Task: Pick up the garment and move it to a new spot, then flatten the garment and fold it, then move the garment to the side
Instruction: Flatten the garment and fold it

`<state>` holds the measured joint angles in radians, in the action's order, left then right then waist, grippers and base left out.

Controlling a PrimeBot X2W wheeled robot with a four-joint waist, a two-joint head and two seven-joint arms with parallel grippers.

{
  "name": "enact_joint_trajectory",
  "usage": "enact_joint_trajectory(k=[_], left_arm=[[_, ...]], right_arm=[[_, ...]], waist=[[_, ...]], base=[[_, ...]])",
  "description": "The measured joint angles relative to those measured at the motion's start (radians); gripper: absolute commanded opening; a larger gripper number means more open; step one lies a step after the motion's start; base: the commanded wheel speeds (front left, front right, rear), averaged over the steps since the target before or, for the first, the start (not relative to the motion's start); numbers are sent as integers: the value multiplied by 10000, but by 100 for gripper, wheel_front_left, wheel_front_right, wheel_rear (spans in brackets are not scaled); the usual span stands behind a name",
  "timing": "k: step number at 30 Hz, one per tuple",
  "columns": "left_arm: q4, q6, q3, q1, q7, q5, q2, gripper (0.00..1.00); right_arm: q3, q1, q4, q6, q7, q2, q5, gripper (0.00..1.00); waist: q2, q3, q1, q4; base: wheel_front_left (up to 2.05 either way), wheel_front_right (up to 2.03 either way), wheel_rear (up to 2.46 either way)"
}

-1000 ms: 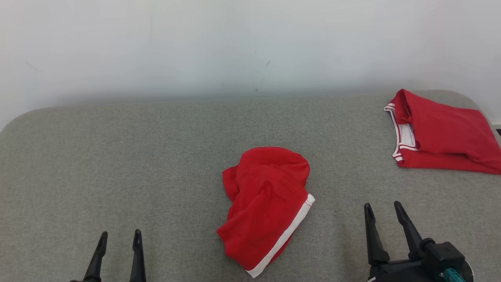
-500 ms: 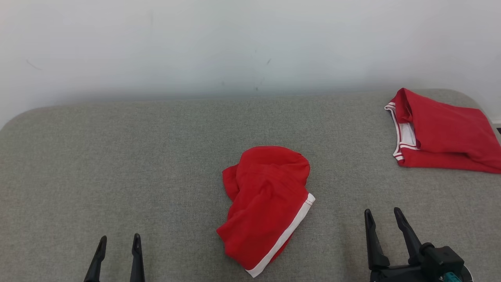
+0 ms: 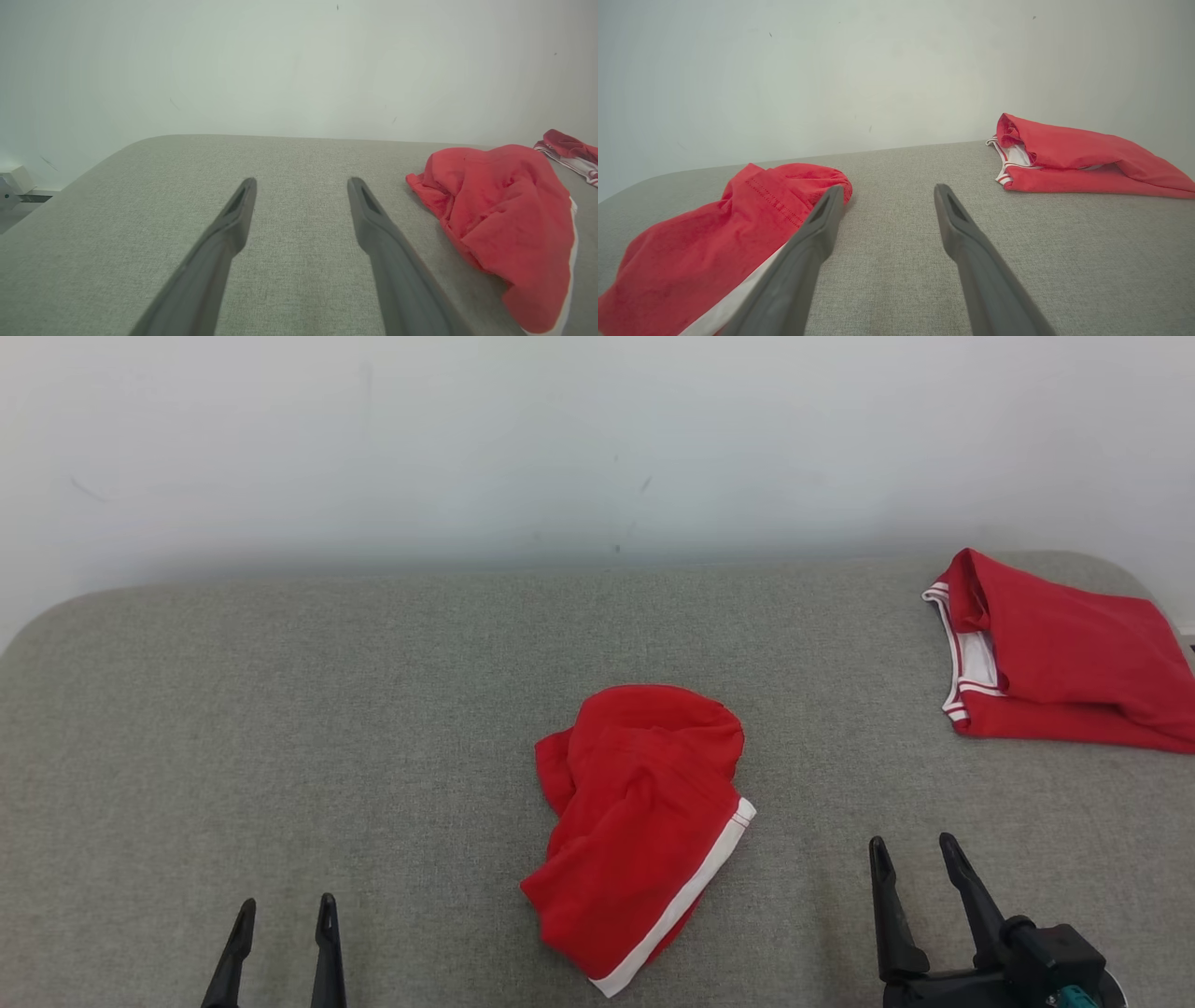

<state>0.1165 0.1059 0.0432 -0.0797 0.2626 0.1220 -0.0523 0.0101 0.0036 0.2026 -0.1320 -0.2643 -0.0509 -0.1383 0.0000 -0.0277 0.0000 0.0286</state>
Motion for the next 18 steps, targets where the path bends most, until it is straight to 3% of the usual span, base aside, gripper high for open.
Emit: enact_joint_trajectory(k=[18], left_arm=[[-140, -136, -19, -34, 0, 31, 8, 100]], right_arm=[[-12, -16, 73, 0, 0, 0, 0, 100]], waist=[[0, -4, 0, 26]], base=[[0, 0, 0]])
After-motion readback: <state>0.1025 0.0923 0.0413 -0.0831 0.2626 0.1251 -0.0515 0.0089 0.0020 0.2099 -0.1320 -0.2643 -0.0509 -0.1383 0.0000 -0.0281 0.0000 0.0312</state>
